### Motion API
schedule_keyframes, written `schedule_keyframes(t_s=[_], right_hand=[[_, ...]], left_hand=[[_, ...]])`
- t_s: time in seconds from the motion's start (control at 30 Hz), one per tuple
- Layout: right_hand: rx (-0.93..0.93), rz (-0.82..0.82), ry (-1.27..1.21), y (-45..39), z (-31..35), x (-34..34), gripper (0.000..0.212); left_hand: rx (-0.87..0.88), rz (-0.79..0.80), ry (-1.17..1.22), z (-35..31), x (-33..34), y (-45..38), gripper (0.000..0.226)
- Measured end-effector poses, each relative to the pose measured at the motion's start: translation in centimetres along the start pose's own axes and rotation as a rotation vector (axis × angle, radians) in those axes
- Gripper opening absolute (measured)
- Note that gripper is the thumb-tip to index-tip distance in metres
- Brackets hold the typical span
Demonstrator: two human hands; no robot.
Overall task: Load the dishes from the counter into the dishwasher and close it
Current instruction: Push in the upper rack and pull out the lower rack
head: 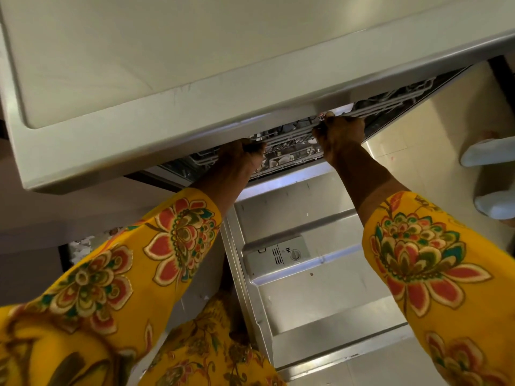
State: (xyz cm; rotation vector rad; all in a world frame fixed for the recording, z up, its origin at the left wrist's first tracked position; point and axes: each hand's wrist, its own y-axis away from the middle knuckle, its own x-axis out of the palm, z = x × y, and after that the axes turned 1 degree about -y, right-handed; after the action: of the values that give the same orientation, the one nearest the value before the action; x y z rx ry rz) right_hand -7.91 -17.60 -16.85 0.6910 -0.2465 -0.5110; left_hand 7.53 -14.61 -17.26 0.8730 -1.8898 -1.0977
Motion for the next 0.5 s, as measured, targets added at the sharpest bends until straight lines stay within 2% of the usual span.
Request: schedule_keyframes(t_s=[0.3,0.5], right_hand=[[-0.076,0.107,0.014,0.2,-0.6,-0.6,0.025],[-0.02,0.017,-0.041,-0.4,-0.9,-0.5,0.019]], left_hand=[[0.075,0.118,-0.05,1.2,-1.1,1.5,0.02],[0.118,0.136,0.011,2.2,-1.0,1.8,0.018]])
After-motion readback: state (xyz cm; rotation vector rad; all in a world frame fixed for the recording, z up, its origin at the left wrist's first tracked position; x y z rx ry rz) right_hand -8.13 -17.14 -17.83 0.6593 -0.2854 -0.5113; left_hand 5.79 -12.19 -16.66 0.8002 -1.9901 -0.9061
